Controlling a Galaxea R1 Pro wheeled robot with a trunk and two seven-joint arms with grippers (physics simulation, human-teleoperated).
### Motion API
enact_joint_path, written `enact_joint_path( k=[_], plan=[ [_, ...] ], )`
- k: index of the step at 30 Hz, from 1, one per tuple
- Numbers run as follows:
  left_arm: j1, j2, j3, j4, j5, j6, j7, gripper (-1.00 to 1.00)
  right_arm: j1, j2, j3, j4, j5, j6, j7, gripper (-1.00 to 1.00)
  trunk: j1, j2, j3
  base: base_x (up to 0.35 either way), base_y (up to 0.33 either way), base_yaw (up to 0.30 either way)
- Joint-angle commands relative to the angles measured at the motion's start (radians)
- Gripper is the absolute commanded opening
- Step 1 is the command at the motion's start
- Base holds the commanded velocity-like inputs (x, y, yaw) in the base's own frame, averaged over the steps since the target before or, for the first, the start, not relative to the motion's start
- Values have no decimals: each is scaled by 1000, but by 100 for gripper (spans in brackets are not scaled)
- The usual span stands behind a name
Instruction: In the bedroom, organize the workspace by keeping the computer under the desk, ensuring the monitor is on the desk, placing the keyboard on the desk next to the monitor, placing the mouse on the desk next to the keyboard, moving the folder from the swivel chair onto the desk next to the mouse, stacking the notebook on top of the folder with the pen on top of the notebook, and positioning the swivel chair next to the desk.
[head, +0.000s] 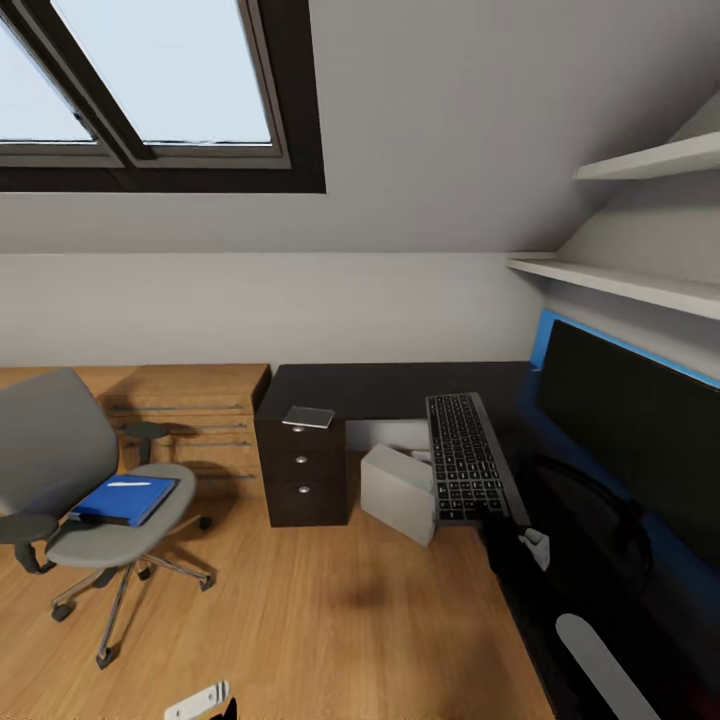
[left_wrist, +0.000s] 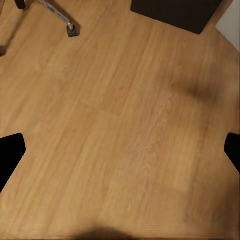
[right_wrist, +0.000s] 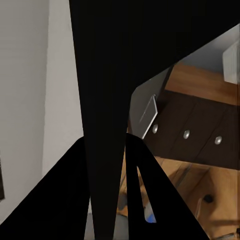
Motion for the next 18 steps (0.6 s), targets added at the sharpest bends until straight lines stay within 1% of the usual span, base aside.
enact_joint_path(
  k=[1, 6, 14, 18],
  plan=[
    [0, 1, 1, -3, 6, 5, 7, 100, -1, -1, 1, 0, -12, 1, 6, -100, 0, -1, -1, -138, -260, 0],
    [0, 1, 9, -2, 6, 5, 9, 100, -1, -1, 1, 0, -12, 1, 6, -100, 0, -1, -1, -121, -282, 0],
    [0, 1, 11, 0, 6, 8, 10, 100, -1, -2, 1, 1, -13, 2, 5, -100, 0, -1, -1, -19, -296, 0],
    [0, 1, 12, 2, 7, 8, 10, 100, -1, -2, 2, 12, -13, 2, 6, -100, 0, -1, -1, -1, -165, 0]
  ],
)
